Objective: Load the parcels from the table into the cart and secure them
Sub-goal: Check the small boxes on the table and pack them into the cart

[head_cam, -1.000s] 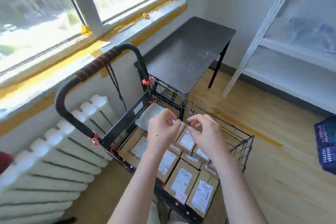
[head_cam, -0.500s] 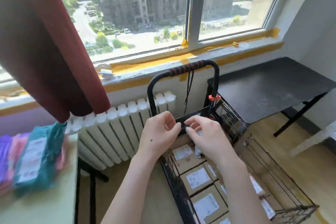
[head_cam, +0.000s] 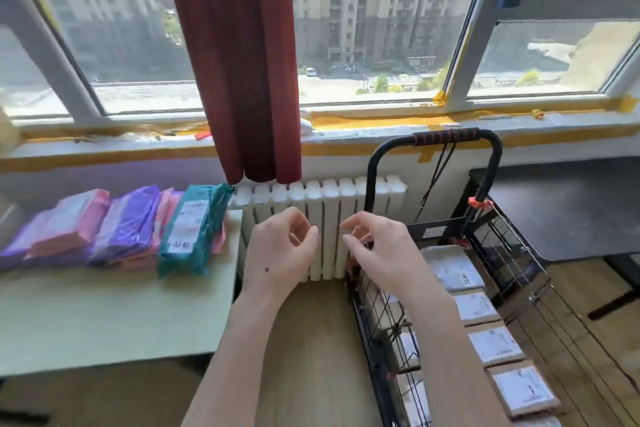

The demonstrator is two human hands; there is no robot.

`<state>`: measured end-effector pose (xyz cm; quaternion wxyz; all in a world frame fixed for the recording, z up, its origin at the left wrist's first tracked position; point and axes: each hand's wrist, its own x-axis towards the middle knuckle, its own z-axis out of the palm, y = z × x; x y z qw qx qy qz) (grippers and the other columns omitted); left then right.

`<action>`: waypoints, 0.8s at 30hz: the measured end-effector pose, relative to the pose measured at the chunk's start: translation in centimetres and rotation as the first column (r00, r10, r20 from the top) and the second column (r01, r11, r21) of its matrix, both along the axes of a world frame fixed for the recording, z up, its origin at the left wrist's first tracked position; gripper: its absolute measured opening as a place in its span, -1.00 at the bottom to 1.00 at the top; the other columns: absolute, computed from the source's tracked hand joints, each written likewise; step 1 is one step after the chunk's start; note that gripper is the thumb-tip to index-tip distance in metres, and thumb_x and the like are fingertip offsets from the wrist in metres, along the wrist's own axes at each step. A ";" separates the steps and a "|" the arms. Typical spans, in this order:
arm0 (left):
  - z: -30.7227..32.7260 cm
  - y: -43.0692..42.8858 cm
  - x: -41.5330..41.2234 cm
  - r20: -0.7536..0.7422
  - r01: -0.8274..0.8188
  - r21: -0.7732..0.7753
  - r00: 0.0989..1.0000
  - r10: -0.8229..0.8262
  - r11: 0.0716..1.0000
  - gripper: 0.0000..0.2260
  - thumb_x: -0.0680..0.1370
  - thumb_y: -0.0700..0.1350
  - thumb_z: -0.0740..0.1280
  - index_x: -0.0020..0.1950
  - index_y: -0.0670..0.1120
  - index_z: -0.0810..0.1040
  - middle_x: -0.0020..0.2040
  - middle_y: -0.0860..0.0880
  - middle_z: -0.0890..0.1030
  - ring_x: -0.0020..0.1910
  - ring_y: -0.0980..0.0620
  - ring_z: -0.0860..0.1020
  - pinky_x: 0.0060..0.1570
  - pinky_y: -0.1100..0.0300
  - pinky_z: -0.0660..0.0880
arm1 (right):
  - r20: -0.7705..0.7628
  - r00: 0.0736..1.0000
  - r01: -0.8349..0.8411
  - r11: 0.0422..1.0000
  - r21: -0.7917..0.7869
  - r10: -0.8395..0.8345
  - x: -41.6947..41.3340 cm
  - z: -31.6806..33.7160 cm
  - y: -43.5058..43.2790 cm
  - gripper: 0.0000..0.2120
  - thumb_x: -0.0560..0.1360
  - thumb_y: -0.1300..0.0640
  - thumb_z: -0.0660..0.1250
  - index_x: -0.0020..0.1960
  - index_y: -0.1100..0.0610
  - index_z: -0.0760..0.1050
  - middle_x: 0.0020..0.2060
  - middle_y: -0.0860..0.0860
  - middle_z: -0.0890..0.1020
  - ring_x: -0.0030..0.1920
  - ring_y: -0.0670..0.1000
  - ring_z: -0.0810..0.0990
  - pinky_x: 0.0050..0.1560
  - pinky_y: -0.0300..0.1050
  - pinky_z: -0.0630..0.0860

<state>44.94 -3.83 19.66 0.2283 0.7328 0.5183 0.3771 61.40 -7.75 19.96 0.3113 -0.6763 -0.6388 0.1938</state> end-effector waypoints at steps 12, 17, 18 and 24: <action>1.5 -10.0 -21.5 -0.009 -0.348 0.055 0.937 0.349 0.936 -0.82 0.49 -0.11 0.40 -0.26 0.01 0.46 -0.38 0.17 0.48 -0.38 0.21 0.48 -0.33 0.53 0.33 | -0.028 0.978 -0.204 0.973 0.107 0.208 -22.2 0.8 -3.8 -0.84 0.53 0.11 0.34 0.10 0.03 0.57 -0.08 -0.09 0.61 -0.04 -0.11 0.56 0.03 -0.14 0.55; 0.8 -12.0 -29.1 0.049 -0.551 0.039 0.834 0.549 0.834 -0.77 0.45 -0.14 0.41 -0.35 0.05 0.43 -0.46 0.15 0.47 -0.42 0.22 0.47 -0.37 0.46 0.32 | -0.020 0.931 -0.360 0.928 0.095 0.364 -29.5 0.8 -3.4 -0.87 0.52 0.14 0.34 0.06 0.03 0.58 -0.14 -0.11 0.59 -0.05 -0.10 0.56 0.05 -0.15 0.50; 0.6 -12.3 -30.4 0.057 -0.577 0.034 0.816 0.575 0.816 -0.76 0.44 -0.14 0.41 -0.35 0.05 0.43 -0.46 0.15 0.47 -0.41 0.21 0.47 -0.37 0.46 0.33 | -0.020 0.920 -0.388 0.917 0.092 0.391 -30.8 0.7 -3.1 -0.87 0.52 0.14 0.34 0.04 0.02 0.58 -0.16 -0.14 0.58 -0.05 -0.10 0.56 0.04 -0.17 0.49; -0.6 -11.5 -36.7 0.063 -0.680 0.021 0.732 0.678 0.733 -0.75 0.47 -0.13 0.40 -0.36 0.05 0.42 -0.45 0.13 0.47 -0.38 0.18 0.48 -0.38 0.42 0.35 | -0.027 0.842 -0.535 0.841 0.078 0.538 -38.6 -0.4 -0.1 -0.88 0.51 0.14 0.34 0.01 -0.01 0.58 -0.17 -0.14 0.60 -0.08 -0.13 0.56 -0.03 -0.24 0.47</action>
